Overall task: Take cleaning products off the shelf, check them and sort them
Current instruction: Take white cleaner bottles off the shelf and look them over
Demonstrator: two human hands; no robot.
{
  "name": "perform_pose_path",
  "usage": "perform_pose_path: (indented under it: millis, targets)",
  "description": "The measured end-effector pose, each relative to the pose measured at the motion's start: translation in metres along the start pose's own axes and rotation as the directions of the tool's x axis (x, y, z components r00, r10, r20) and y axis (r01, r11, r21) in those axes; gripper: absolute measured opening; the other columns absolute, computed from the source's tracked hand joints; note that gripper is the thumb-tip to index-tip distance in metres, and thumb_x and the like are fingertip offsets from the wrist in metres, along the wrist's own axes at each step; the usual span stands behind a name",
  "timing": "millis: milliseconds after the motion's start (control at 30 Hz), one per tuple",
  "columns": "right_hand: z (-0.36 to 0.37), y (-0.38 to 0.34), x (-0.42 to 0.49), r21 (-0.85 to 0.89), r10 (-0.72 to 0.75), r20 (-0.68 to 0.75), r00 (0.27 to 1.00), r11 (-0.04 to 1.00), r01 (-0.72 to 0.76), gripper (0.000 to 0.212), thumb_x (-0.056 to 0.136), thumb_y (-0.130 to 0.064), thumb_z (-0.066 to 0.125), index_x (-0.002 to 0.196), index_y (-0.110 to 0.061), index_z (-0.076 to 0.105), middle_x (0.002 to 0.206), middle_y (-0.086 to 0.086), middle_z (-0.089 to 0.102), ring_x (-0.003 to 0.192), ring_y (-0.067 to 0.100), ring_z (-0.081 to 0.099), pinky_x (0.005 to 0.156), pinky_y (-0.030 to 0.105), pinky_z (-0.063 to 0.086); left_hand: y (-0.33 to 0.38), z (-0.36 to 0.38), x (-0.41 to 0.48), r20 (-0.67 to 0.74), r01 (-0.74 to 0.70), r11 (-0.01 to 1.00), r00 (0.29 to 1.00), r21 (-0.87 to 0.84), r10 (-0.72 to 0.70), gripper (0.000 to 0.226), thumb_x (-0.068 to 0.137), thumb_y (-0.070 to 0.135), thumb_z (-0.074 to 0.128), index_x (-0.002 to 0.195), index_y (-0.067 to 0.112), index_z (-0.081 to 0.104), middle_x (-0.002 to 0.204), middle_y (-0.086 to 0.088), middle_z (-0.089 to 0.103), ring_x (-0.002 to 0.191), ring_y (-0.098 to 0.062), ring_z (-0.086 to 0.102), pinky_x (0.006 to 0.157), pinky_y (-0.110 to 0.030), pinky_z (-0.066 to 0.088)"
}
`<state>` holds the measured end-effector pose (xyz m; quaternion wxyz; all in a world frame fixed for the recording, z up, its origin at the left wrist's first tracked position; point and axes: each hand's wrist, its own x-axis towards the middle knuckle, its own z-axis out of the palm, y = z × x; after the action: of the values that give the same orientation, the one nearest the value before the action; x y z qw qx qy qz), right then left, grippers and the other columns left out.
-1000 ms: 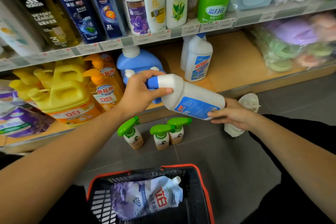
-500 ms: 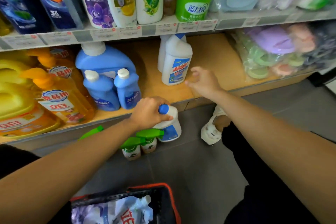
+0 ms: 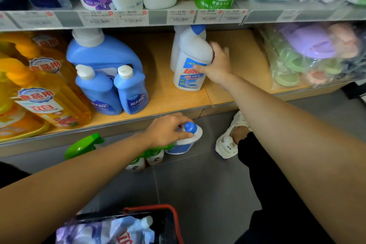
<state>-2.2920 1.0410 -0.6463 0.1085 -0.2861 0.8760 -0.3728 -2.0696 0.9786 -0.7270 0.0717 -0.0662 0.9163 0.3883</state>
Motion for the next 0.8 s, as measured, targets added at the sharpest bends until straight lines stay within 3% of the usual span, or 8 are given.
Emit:
perform_pose_path:
  millis: [200, 267, 333, 400, 500, 600, 700, 800]
  targets:
    - [0.003, -0.003, -0.028, 0.079, -0.032, -0.039, 0.999, 0.996, 0.035, 0.066, 0.065, -0.017, 0.091, 0.108, -0.027, 0.042, 0.098, -0.018, 0.053, 0.089, 0.002, 0.058, 0.057, 0.010, 0.046, 0.006, -0.017, -0.015, 0.062, 0.059, 0.981, 0.997, -0.184, -0.048, 0.045, 0.091, 0.033, 0.076, 0.133, 0.024, 0.065, 0.118, 0.004, 0.072, 0.108, -0.013, 0.066, 0.097, -0.039, 0.054]
    - [0.005, -0.007, -0.036, 0.050, -0.077, -0.028, 0.997, 0.996, 0.078, 0.067, 0.062, -0.013, 0.092, 0.113, -0.025, 0.049, 0.102, -0.018, 0.057, 0.097, 0.007, 0.059, 0.068, 0.015, 0.051, 0.005, -0.031, -0.024, 0.043, 0.086, 0.972, 0.996, -0.218, -0.078, 0.042, 0.090, 0.030, 0.077, 0.130, 0.019, 0.068, 0.114, 0.003, 0.075, 0.107, -0.010, 0.068, 0.097, -0.037, 0.055]
    - [0.007, -0.012, -0.044, 0.010, -0.140, 0.016, 0.990, 0.990, 0.140, 0.072, 0.064, -0.009, 0.091, 0.125, -0.019, 0.056, 0.119, -0.006, 0.063, 0.113, 0.016, 0.059, 0.088, 0.032, 0.056, 0.002, -0.048, -0.035, -0.028, 0.086, 0.974, 0.995, -0.212, -0.094, 0.034, 0.089, 0.026, 0.078, 0.122, 0.016, 0.072, 0.106, 0.003, 0.076, 0.102, -0.009, 0.070, 0.094, -0.036, 0.056]
    - [0.007, -0.020, -0.051, -0.053, -0.185, 0.074, 0.980, 0.980, 0.189, 0.073, 0.067, -0.012, 0.090, 0.132, -0.017, 0.056, 0.127, 0.002, 0.064, 0.118, 0.021, 0.059, 0.095, 0.041, 0.055, 0.001, -0.066, -0.046, -0.141, 0.080, 0.975, 0.984, -0.208, -0.111, 0.026, 0.088, 0.024, 0.079, 0.113, 0.019, 0.074, 0.099, 0.003, 0.077, 0.098, -0.010, 0.071, 0.090, -0.035, 0.055]
    - [0.005, -0.033, -0.062, -0.137, -0.217, 0.187, 0.958, 0.960, 0.244, 0.071, 0.070, -0.016, 0.089, 0.133, -0.018, 0.057, 0.129, 0.003, 0.064, 0.120, 0.022, 0.059, 0.096, 0.047, 0.055, 0.004, -0.092, -0.064, -0.370, 0.065, 0.962, 0.914, -0.265, -0.164, 0.023, 0.088, 0.022, 0.080, 0.109, 0.016, 0.074, 0.095, 0.001, 0.076, 0.093, -0.018, 0.071, 0.091, -0.040, 0.055]
    - [-0.002, -0.054, -0.073, -0.190, -0.278, 0.245, 0.929, 0.926, 0.327, 0.070, 0.068, -0.021, 0.090, 0.131, -0.019, 0.059, 0.129, 0.003, 0.064, 0.119, 0.021, 0.059, 0.096, 0.047, 0.054, 0.012, -0.116, -0.083, -0.601, -0.015, 0.968, 0.786, -0.249, -0.142, 0.026, 0.085, 0.020, 0.082, 0.105, 0.017, 0.066, 0.099, 0.000, 0.069, 0.090, -0.019, 0.067, 0.086, -0.037, 0.055]
    - [-0.013, -0.088, -0.086, -0.225, -0.351, 0.290, 0.890, 0.879, 0.420, 0.069, 0.062, -0.025, 0.092, 0.125, -0.023, 0.064, 0.119, 0.001, 0.069, 0.108, 0.017, 0.061, 0.091, 0.043, 0.054, 0.020, -0.135, -0.104, -0.645, -0.098, 0.982, 0.764, -0.160, -0.029, 0.046, 0.087, 0.020, 0.079, 0.128, 0.013, 0.058, 0.124, -0.006, 0.059, 0.107, -0.019, 0.061, 0.084, -0.035, 0.056]
    - [-0.022, -0.120, -0.102, -0.159, -0.392, 0.322, 0.862, 0.875, 0.457, 0.063, 0.059, -0.030, 0.092, 0.117, -0.026, 0.068, 0.103, -0.007, 0.072, 0.095, 0.011, 0.064, 0.082, 0.038, 0.055, 0.027, -0.145, -0.124, -0.614, -0.172, 0.965, 0.789, -0.196, 0.016, 0.062, 0.089, 0.024, 0.077, 0.144, 0.022, 0.046, 0.136, 0.007, 0.054, 0.117, -0.008, 0.057, 0.088, -0.025, 0.056]
